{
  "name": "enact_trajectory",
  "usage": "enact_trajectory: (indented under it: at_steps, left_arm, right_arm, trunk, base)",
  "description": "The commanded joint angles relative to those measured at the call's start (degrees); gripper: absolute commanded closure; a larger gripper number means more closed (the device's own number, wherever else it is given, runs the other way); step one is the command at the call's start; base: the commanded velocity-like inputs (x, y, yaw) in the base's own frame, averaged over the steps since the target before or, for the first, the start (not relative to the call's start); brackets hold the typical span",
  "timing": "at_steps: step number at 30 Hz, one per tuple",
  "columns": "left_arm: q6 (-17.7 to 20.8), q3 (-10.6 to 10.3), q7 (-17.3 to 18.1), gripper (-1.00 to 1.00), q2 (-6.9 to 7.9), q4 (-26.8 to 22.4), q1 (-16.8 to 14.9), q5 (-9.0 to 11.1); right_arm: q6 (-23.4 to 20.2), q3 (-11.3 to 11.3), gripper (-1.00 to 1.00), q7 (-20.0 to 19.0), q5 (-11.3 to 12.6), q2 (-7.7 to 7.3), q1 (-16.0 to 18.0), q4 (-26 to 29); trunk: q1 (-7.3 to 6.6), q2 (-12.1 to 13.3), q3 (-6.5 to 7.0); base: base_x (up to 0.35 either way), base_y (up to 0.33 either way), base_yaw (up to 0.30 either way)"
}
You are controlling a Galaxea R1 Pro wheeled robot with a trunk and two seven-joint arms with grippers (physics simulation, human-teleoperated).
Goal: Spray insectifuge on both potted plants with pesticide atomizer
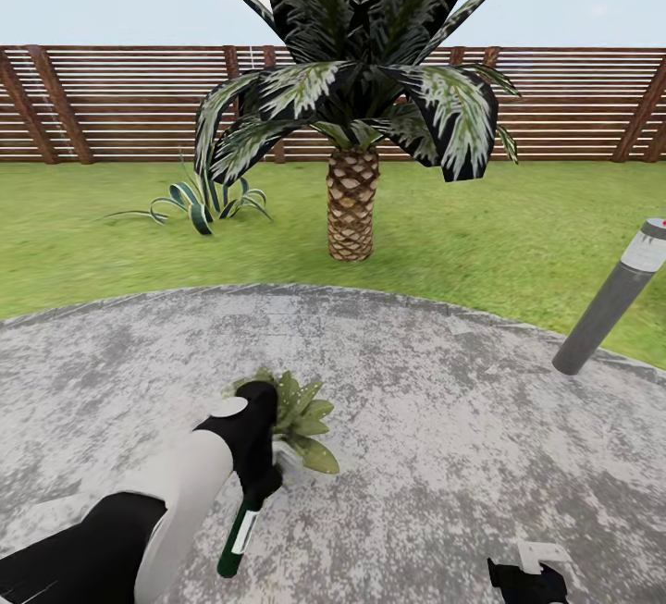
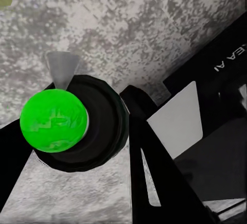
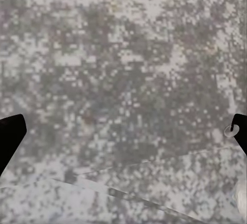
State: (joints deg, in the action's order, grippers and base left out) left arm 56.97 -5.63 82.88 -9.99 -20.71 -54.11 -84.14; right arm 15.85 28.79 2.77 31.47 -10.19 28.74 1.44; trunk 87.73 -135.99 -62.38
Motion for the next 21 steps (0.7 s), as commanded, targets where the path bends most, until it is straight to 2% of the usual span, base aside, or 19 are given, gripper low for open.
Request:
enact_trajectory:
  at_steps: [1, 4, 9, 16, 21]
  left_arm:
    - [0.5, -0.2, 0.5, 1.00, 0.00, -0.2, 1.1, -0.6]
    - [0.4, -0.2, 0.4, 1.00, 0.66, -0.4, 2.4, -0.5]
    - [0.5, 0.2, 0.5, 1.00, 1.16, -0.7, 2.6, -0.5]
    - [0.6, 0.2, 0.7, 1.00, 0.85, -4.5, 2.2, -0.5]
    - [0.7, 0.2, 0.7, 1.00, 0.63, -4.9, 2.1, -0.5]
  right_arm:
    - [0.1, 0.5, -1.00, 0.2, 0.3, -0.01, 0.0, 0.0]
    - [0.1, 0.5, -1.00, 0.2, 0.4, -0.01, 0.0, 0.0]
    - [0.0, 0.5, -1.00, 0.1, 0.7, 0.22, 0.0, 0.2]
    - [0.0, 0.5, -1.00, 0.0, 0.6, 0.33, 0.0, 0.2]
    - [0.1, 0.5, -1.00, 0.0, 0.5, 0.48, 0.0, 0.2]
  trunk:
    - [-0.02, 0.0, -0.04]
    - [-0.02, 0.0, -0.04]
    - [-0.02, 0.0, -0.04]
    - [-0.02, 0.0, -0.04]
    - [-0.02, 0.0, -0.03]
  base:
    - [0.000, 0.000, 0.000]
    - [0.000, 0.000, 0.000]
    - [0.000, 0.000, -0.043]
    - [0.000, 0.000, -0.245]
    - [0.000, 0.000, -0.266]
